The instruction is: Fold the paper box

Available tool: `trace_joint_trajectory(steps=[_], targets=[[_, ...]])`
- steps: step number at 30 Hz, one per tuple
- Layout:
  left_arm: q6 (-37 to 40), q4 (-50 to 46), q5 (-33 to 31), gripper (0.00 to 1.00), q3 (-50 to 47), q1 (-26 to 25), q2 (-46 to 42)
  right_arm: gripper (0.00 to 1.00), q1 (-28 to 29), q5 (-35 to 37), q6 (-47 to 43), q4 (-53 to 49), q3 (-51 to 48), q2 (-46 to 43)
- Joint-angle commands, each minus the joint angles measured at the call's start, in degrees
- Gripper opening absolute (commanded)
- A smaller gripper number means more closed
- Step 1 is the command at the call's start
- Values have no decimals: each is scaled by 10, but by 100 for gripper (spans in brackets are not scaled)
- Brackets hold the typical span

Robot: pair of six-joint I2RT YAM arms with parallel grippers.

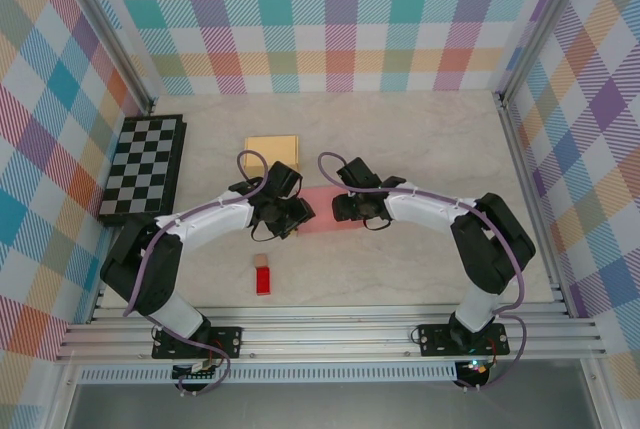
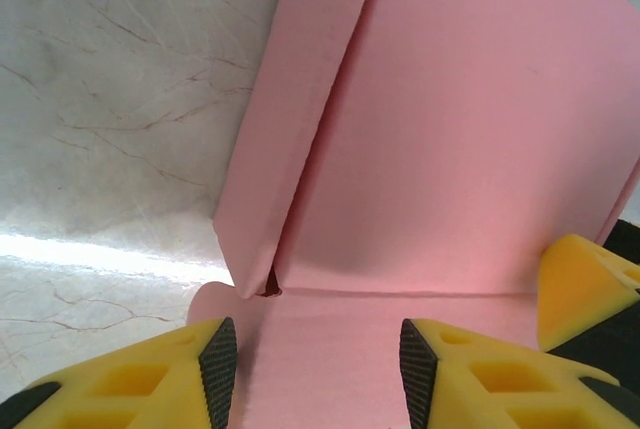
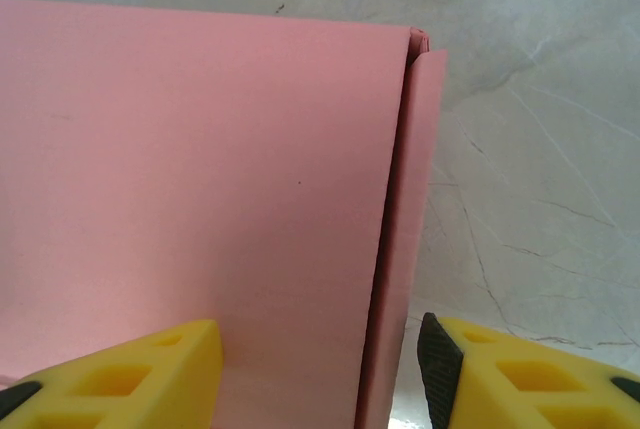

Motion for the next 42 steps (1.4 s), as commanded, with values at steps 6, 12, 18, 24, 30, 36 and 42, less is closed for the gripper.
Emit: trace_joint_trajectory(steps=[6, 12, 18, 24, 30, 36, 42], targets=[[-27, 39, 15, 66, -27, -4, 18, 57, -1, -10, 7, -1, -11, 3], [-56, 57, -27, 95, -29, -4, -9, 57, -1, -16, 11, 7, -26, 1], [-78, 71, -31, 93, -17, -4, -4, 57, -1, -20, 13, 15, -36, -3], [-86, 61, -24, 93, 11, -5, 18, 57, -1, -22, 14, 19, -39, -5], [-87, 48, -27, 94, 30, -5, 48, 57, -1, -34, 19, 22, -42, -9], [-89, 57, -17, 94, 30, -5, 67, 59, -1, -58, 27, 23, -39, -33], [-103, 72, -5, 93, 30, -6, 67, 59, -1, -74, 33, 25, -35, -34]])
